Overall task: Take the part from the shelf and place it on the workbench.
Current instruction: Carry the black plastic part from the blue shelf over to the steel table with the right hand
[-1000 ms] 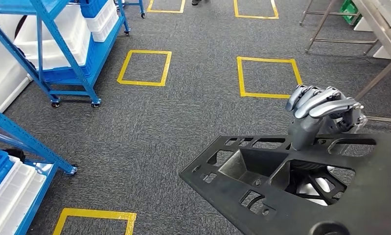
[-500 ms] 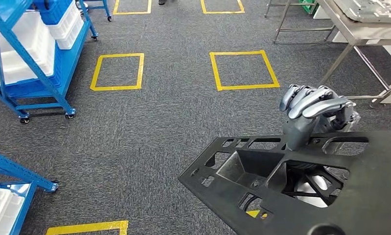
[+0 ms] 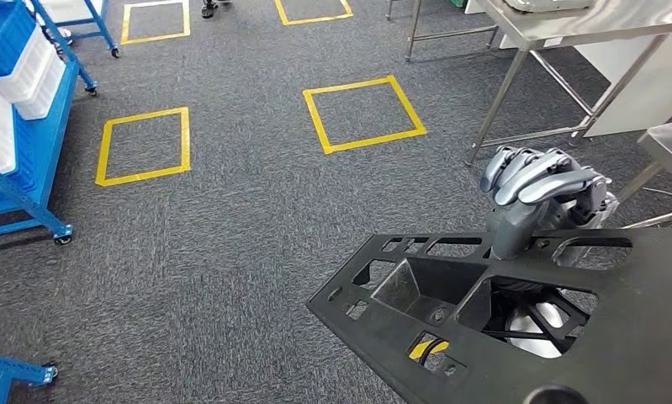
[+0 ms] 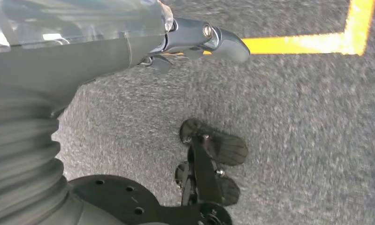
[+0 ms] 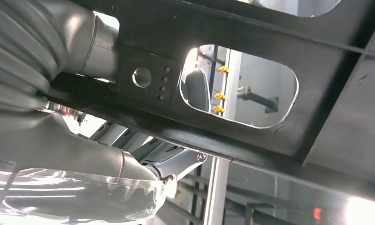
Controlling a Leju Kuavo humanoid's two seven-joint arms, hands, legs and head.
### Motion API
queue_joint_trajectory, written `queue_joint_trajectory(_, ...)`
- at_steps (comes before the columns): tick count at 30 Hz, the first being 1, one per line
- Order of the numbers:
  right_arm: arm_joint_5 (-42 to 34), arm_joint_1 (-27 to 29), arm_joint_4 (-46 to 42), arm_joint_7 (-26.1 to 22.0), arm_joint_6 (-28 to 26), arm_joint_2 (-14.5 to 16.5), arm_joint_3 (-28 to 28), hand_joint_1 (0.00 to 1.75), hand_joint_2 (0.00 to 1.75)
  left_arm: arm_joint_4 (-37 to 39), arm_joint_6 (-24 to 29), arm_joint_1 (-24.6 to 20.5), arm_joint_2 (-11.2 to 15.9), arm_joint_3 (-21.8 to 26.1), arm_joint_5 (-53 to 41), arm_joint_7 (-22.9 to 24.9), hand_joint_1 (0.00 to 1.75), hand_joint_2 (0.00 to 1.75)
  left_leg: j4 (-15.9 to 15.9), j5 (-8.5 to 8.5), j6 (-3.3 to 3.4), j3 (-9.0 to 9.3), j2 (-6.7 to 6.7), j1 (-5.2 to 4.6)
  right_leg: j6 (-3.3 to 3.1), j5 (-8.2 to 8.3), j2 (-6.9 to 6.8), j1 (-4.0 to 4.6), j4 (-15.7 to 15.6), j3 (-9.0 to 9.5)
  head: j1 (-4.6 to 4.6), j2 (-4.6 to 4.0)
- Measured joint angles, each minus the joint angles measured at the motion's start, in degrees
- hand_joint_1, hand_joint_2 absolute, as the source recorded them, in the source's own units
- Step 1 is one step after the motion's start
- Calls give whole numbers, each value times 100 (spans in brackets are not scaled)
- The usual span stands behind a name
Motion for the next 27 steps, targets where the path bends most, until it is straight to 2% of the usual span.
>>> queue_joint_trajectory(1, 1, 2, 0, 0, 1, 0, 3, 175, 175, 0, 0, 1, 2, 0, 0, 4, 0, 175, -193, 47, 13, 82, -93, -1, 33, 3, 61, -10, 12, -18, 1, 0)
queue_joint_trajectory(2, 1, 7, 0, 0, 1, 0, 5, 175, 175, 0, -5, 1, 2, 1, 2, 7, 0, 175, -257, 32, 30, 112, -130, -7, 72, 14, 122, -23, 11, -38, 1, 0)
queue_joint_trajectory(4, 7, 23, 0, 0, 1, 0, 13, 175, 175, 0, -31, -12, -2, 2, 3, 4, 0, 175, -312, 68, 92, 135, -25, -12, 152, 39, 222, -49, -4, -65, 1, 0)
queue_joint_trajectory(5, 15, 30, -1, -1, -2, 0, 16, 175, 175, 0, -57, -23, -4, 2, 1, -1, 0, 175, -347, 92, 134, 152, 41, -6, 180, 10, 156, -42, 35, -89, 1, 0)
queue_joint_trajectory(6, 30, 32, -2, -1, -7, 0, 22, 175, 175, 0, -83, -33, -6, 2, -4, -11, 0, 175, -386, 116, 174, 164, 112, -2, 201, -84, 19, -31, 180, -160, 1, -1)
queue_joint_trajectory(8, 63, 42, -1, -2, -15, 0, 37, 175, 175, 0, -120, -31, -7, 2, -10, -30, 0, 175, -420, 134, 222, 173, 258, -19, 226, -421, -346, -20, 806, -460, 2, -1)
queue_joint_trajectory(9, 75, 51, 2, -1, -16, 0, 44, 175, 175, 0, -124, -22, -7, 2, -11, -35, 0, 175, -419, 132, 232, 168, 334, -32, 239, -588, -445, -32, 1192, -649, 2, -1)
queue_joint_trajectory(10, 81, 64, 5, -1, -16, 0, 51, 175, 175, 0, -125, -14, -7, 2, -11, -36, 0, 175, -417, 128, 233, 164, 411, -42, 249, -676, -492, -45, 1475, -788, 2, -1)
queue_joint_trajectory(11, 83, 75, 8, -1, -16, 0, 59, 175, 175, 0, -125, -9, -7, 2, -11, -36, 0, 175, -416, 124, 232, 161, 488, -48, 255, -664, -519, -56, 1573, -833, 2, -1)
queue_joint_trajectory(12, 83, 81, 10, -1, -16, 0, 66, 175, 175, 0, -126, -9, -8, 2, -12, -36, 0, 175, -413, 118, 226, 161, 558, -51, 258, -551, -542, -65, 1444, -761, 2, -1)
queue_joint_trajectory(13, 84, 83, 11, -1, -16, -1, 72, 175, 175, 1, -127, -13, -9, 2, -13, -36, 0, 175, -409, 110, 217, 166, 620, -52, 255, -379, -591, -67, 1136, -591, 2, -1)
queue_joint_trajectory(15, 89, 81, 11, -1, -24, -1, 80, 175, 175, 1, -131, -18, -14, 2, -27, -40, 0, 175, -396, 81, 176, 187, 730, -70, 218, -103, -856, -34, 343, -164, 2, -1)
queue_joint_trajectory(17, 97, 81, 11, -1, -57, -1, 86, 175, 175, 1, -138, -17, -15, 2, -46, -45, 0, 175, -386, 52, 120, 208, 831, -97, 152, -37, -1004, 17, -37, 24, 2, -1)
queue_joint_trajectory(19, 95, 104, 9, -1, -98, -4, 89, 175, 175, 0, -136, -25, -14, 2, -51, -45, 0, 175, -390, 28, 60, 230, 941, -101, 88, -25, -873, 37, -54, 14, 1, -1)
queue_joint_trajectory(20, 91, 117, 6, -1, -111, -7, 89, 175, 175, 0, -128, -35, -14, 2, -49, -44, 0, 175, -361, -8, 26, 232, 910, -88, 57, -11, -807, 28, -70, 18, 1, -1)
queue_joint_trajectory(22, 78, 127, -1, -2, -119, -11, 91, 175, 175, 1, -105, -46, -16, 2, -36, -32, 0, 175, -37, -234, -27, 110, 672, -62, -9, 18, -688, 0, -102, 33, 0, 0)
queue_joint_trajectory(23, 68, 126, 1, -2, -120, -13, 93, 175, 175, 2, -96, -39, -17, 3, -24, -17, 0, 175, 309, -422, -40, -44, 510, -50, -33, 24, -627, -4, -106, 32, 0, -1)
queue_joint_trajectory(25, 43, 124, 11, 1, -121, -15, 102, 175, 175, 4, -84, -7, -21, 5, -1, 21, 0, 175, 1066, -726, -48, -411, 363, -46, -61, 29, -477, 7, -102, 27, 0, -1)
queue_joint_trajectory(26, 30, 123, 18, 2, -121, -15, 105, 175, 175, 4, -78, 7, -22, 8, 8, 39, 0, 175, 1264, -744, -46, -522, 340, -45, -64, 30, -391, 12, -99, 27, 0, -1)
queue_joint_trajectory(27, 11, 120, 24, 2, -119, -15, 108, 175, 175, 4, -72, 13, -22, 12, 11, 50, 0, 175, 1237, -644, -38, -529, 327, -45, -63, 30, -309, 16, -93, 31, 0, -1)
